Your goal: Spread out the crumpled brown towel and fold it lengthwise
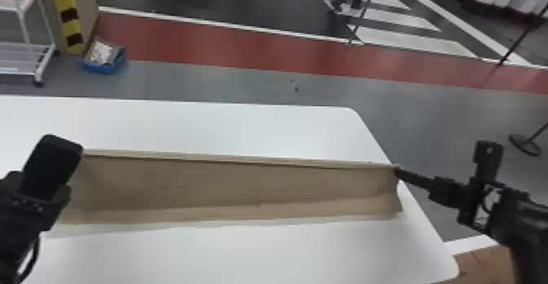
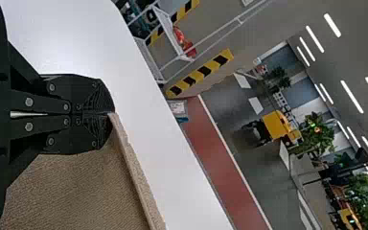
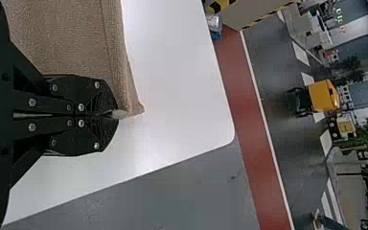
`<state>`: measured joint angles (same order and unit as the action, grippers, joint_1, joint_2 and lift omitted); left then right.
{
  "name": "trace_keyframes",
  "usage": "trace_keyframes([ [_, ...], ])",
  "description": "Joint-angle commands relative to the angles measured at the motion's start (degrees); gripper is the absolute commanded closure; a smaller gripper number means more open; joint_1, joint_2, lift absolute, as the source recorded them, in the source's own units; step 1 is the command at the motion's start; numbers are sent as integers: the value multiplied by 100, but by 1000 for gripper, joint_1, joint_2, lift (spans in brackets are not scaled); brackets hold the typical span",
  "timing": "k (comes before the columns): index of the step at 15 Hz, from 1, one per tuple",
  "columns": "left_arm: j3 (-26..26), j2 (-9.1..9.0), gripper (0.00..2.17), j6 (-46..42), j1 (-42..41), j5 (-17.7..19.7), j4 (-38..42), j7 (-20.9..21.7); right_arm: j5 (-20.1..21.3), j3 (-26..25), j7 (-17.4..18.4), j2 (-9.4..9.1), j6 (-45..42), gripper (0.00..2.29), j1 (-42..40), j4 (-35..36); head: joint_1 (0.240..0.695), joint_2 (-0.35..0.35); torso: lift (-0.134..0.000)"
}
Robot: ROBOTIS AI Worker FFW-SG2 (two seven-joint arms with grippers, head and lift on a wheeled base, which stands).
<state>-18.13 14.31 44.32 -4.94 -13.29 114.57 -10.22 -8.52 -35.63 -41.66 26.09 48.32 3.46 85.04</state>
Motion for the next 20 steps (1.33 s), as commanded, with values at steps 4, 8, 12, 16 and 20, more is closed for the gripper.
trace_keyframes([
  [4,-50,-42,1241,47,301,28,-479,73,34,443,352,-25,-301,1052,234,-269,695,-350,-124],
  [8,-59,-69,394,29,398,28,-673,29,-27,539,747,-121,-740,120,261,-313,695,-344,-124],
  [12,-59,-86,26,-111,468,19,-787,-235,-115,566,941,-121,-969,120,252,-322,695,-336,-124],
  [16,-24,-86,26,-199,204,37,-637,-481,-388,372,932,-121,-986,120,-188,65,695,-329,-124],
  [20,302,-77,33,-181,-323,221,4,-393,-862,-155,879,-148,-1144,124,-821,645,695,-342,-124],
])
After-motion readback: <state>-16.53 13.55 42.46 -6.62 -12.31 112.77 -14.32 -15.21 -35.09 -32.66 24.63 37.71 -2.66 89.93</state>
